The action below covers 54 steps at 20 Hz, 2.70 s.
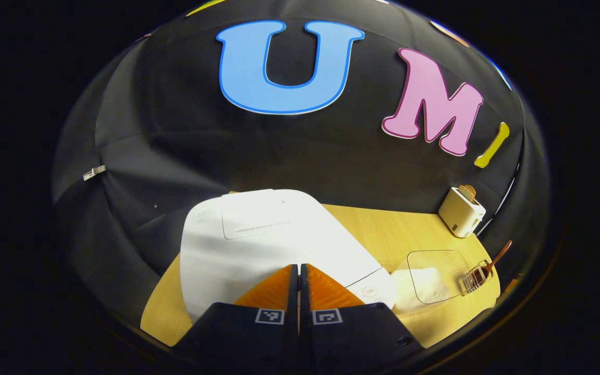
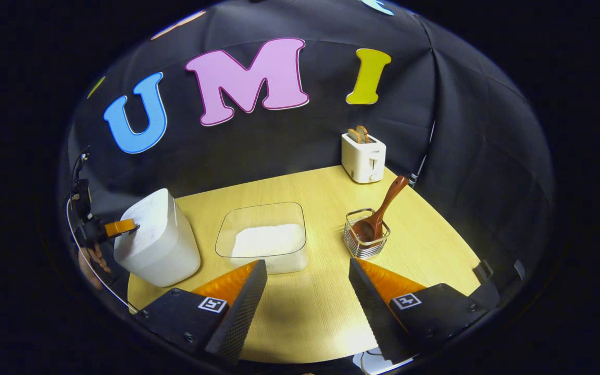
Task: Close the left gripper, press the button to open the rice cooker; take a wooden spoon from the chopstick holder with the right hand, scoop a spoonful of rice and pour it into the rice cooker, then put the wooden spoon back into the chopstick holder.
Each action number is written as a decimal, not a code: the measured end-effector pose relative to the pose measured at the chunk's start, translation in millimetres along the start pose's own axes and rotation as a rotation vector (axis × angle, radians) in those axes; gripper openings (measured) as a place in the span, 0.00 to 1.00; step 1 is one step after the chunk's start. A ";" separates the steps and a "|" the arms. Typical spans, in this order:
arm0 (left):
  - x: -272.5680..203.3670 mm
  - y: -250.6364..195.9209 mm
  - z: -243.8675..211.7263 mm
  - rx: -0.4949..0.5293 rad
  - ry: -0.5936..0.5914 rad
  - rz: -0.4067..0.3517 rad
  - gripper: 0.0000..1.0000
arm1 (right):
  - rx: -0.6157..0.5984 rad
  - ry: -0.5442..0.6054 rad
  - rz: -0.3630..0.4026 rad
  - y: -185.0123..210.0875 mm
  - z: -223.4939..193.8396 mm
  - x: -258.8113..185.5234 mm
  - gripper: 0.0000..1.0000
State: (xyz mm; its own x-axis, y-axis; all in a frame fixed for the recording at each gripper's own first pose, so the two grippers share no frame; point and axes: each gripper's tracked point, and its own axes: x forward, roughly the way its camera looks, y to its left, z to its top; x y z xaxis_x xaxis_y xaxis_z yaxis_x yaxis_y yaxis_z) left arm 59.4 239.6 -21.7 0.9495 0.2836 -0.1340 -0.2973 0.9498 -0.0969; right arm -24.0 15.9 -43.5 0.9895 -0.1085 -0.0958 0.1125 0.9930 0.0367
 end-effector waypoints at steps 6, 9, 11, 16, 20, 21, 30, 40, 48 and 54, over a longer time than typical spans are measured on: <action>3.0 -1.1 -2.4 0.028 0.008 -0.018 0.06 | -0.006 0.019 -0.018 19.4 -16.0 -11.9 0.99; 2.3 -1.0 -5.2 0.028 0.022 -0.014 0.06 | -0.018 0.016 -0.017 26.4 -18.1 -17.0 0.99; 2.7 -0.7 -6.1 0.036 0.020 0.001 0.06 | -0.025 0.008 -0.020 25.9 -17.2 -19.8 0.99; 3.1 -2.7 -12.3 0.049 0.032 0.043 0.06 | 0.010 0.004 0.003 17.3 -7.7 -7.4 0.99; -5.3 -3.2 3.7 0.015 -0.019 0.055 0.06 | 0.007 -0.015 0.046 5.7 10.4 4.9 0.98; -12.1 -3.1 20.1 0.039 -0.082 0.068 0.06 | 0.002 -0.022 0.049 -1.3 15.2 7.6 0.99; -99.9 -61.9 101.4 0.041 -0.348 0.137 0.05 | 0.099 -0.016 0.054 -78.1 32.6 42.9 0.99; -133.8 -150.3 30.9 -0.035 -0.254 0.097 0.24 | 0.136 0.037 0.107 -141.9 43.8 117.6 0.99; -145.5 -179.2 6.9 0.019 -0.221 0.058 0.96 | 0.202 0.065 0.113 -162.7 43.7 177.1 0.99; -140.7 -172.6 -21.3 0.085 -0.140 0.086 0.96 | 0.210 0.075 0.138 -160.4 44.1 225.6 0.99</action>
State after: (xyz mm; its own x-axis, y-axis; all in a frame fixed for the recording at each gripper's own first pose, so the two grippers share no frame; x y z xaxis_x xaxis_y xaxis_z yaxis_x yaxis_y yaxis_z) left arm -24.9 33.0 -7.2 0.9274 0.3739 0.0015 -0.3739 0.9274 -0.0063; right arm 185.3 -169.9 -27.2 0.9881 0.0392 -0.1486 0.0007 0.9658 0.2593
